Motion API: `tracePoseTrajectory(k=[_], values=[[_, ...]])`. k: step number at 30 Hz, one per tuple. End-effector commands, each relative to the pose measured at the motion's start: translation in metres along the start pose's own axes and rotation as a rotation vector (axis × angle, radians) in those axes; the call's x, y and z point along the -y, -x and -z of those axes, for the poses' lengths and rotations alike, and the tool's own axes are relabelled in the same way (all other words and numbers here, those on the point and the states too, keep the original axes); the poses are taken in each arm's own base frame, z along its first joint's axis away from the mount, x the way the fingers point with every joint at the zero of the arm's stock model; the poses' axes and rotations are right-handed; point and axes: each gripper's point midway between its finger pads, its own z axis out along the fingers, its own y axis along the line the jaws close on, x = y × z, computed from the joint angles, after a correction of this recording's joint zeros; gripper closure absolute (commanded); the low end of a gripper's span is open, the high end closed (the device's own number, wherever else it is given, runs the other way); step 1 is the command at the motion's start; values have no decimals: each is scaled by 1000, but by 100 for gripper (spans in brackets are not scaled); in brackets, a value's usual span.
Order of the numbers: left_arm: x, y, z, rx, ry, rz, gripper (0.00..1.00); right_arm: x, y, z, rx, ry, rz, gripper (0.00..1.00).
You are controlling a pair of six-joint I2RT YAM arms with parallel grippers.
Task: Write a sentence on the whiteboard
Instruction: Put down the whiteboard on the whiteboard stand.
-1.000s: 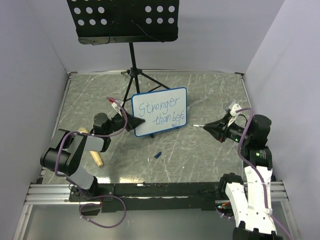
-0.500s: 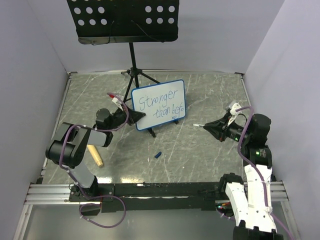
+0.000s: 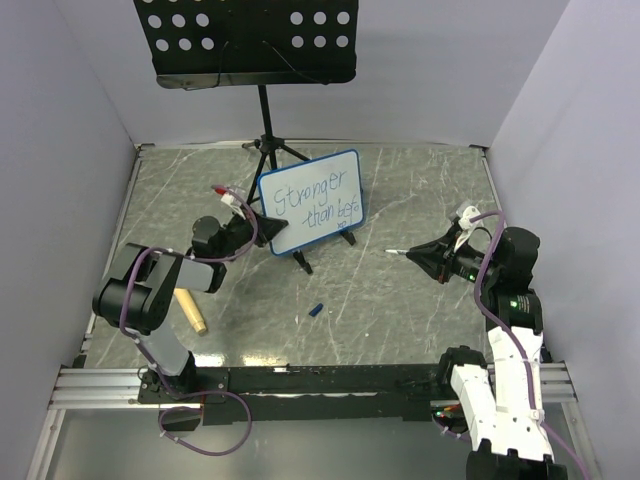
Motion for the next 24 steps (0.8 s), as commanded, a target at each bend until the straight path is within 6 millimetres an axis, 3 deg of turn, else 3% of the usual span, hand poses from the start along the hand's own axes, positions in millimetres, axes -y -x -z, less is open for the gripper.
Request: tracePoseTrajectory(k=[1,9,24], values=[[45,73,7,314,-156,-270,99,2,5,-1,21,10,23,100],[58,57,22,337,-190,-259,99,2,4,-1,21,10,20,100],[47,5,29,285,-90,-262,92,0,5,-1,25,14,21,100]])
